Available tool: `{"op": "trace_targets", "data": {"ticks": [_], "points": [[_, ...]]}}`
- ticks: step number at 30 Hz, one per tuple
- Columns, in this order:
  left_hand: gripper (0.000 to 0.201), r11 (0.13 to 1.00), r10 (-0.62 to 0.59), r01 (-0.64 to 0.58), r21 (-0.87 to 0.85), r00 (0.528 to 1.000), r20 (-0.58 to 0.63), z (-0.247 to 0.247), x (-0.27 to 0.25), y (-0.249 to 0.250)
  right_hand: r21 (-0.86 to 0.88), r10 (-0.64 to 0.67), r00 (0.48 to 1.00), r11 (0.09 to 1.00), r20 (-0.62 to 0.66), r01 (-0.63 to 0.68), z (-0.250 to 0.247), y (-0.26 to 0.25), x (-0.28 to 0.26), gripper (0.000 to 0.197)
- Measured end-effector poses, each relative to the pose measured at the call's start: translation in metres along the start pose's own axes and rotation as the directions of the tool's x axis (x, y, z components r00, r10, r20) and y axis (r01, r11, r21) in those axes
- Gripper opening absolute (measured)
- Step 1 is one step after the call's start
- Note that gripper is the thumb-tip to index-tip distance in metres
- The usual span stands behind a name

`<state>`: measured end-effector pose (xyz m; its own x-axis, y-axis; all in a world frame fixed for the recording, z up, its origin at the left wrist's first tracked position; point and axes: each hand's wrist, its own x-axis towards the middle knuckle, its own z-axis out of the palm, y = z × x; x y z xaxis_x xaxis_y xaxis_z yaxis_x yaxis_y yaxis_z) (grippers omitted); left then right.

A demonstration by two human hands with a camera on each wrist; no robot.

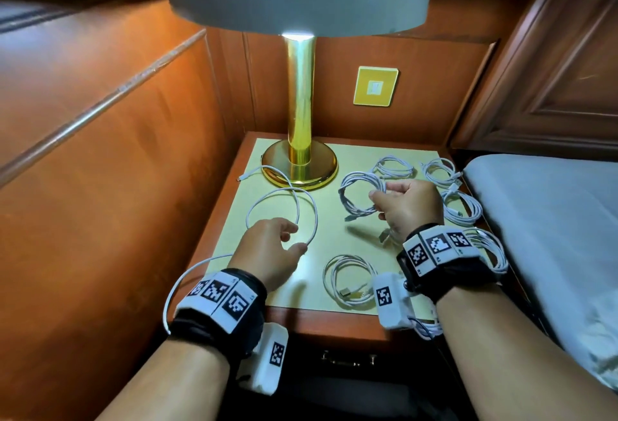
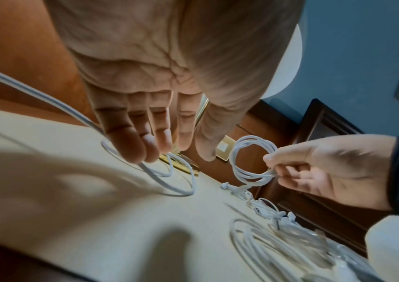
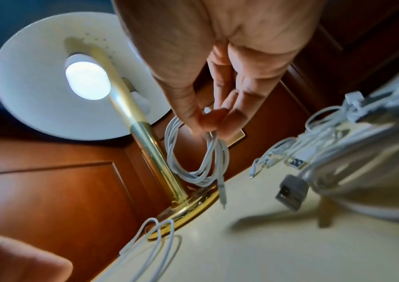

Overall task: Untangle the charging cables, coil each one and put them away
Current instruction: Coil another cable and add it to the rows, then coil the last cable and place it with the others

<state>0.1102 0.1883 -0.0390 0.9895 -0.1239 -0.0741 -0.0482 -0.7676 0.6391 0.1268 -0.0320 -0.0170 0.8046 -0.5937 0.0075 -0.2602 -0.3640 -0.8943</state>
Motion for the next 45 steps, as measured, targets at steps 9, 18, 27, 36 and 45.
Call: {"op": "trace_targets", "data": {"ticks": [9,18,27,36,45], "points": [[0.047,0.995,-0.104,0.103,0.014,0.993,0.053,-0.008,0.004,-0.022,-0.413,-0.354,0.925,0.828,0.138,0.379,0.018,-0.005,-0.019,0.015],[0.050,0.981,0.076,-0.097,-0.171,0.989,-0.126,-0.015,0.000,-0.014,-0.278,-0.410,0.891,0.848,0.193,0.451,0.012,-0.012,-0.027,0.012],[0.015,0.758,0.211,-0.285,-0.586,0.958,-0.193,-0.014,-0.012,0.011,0.440,-0.220,0.850,0.898,0.479,-0.016,-0.011,-0.023,-0.042,0.014],[0.037,0.801,0.272,-0.329,-0.500,0.944,-0.186,-0.012,-0.008,0.007,0.326,-0.329,0.682,0.935,0.653,0.139,-0.027,-0.016,-0.044,0.032],[0.059,0.951,0.223,-0.226,-0.209,0.974,-0.038,-0.003,0.001,0.004,-0.151,-0.474,0.728,0.778,0.496,0.609,-0.016,-0.002,-0.026,0.016]]}}
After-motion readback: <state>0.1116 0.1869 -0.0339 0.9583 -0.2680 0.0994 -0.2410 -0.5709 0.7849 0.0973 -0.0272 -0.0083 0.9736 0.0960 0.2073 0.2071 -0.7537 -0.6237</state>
